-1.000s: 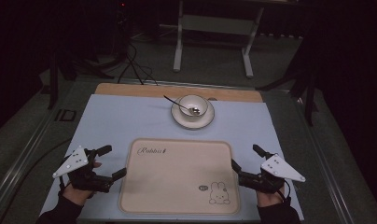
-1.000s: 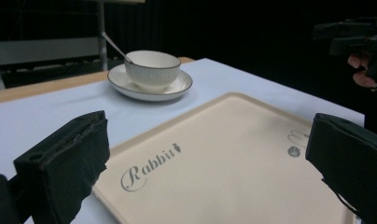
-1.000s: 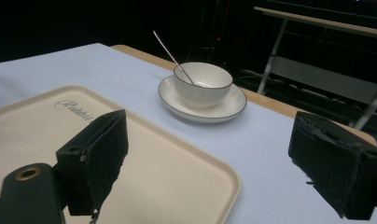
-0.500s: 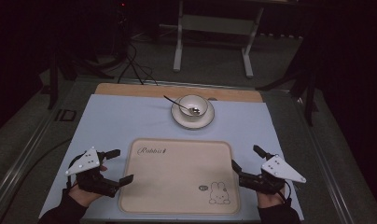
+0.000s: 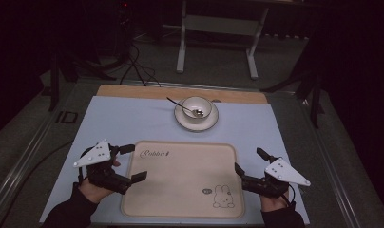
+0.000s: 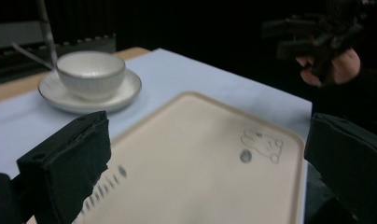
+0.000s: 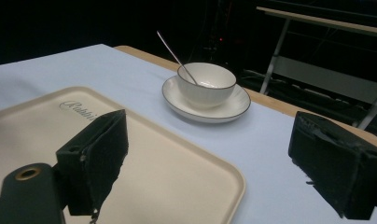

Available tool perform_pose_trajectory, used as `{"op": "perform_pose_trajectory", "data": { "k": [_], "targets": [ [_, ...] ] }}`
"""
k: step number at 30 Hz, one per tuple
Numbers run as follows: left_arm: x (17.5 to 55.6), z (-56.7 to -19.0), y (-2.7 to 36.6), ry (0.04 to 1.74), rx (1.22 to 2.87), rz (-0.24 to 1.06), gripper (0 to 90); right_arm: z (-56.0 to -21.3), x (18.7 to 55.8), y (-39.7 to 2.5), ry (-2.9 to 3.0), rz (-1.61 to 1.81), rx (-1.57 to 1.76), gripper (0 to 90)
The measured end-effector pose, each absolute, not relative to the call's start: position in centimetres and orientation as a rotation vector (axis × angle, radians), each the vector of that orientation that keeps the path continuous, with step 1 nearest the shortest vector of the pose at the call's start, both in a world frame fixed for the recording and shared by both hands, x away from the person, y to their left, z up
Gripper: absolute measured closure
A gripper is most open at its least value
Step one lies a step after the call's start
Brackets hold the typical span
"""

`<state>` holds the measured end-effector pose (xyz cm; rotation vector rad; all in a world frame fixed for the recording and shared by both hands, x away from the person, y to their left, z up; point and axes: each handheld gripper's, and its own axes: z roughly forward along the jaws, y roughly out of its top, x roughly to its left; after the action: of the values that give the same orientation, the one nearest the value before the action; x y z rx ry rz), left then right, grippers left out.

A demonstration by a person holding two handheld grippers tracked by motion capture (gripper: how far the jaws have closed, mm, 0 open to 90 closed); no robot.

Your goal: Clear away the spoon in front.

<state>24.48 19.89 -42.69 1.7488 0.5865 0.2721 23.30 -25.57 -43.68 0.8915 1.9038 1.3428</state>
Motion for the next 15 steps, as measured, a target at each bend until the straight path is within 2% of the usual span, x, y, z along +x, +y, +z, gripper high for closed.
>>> {"op": "perform_pose_trajectory", "data": {
  "k": [7, 15],
  "targets": [
    [27.0, -39.8, 18.5, 0.556, 1.774, 0.302, 0.8, -43.5, 23.1, -25.6, 1.893, 1.362, 0.872, 11.8],
    [29.1, -38.5, 16.9, 0.551, 1.782, 0.309, 1.1, -43.5, 23.1, -25.5, 1.899, 1.362, 0.866, 11.8]
  ]
}}
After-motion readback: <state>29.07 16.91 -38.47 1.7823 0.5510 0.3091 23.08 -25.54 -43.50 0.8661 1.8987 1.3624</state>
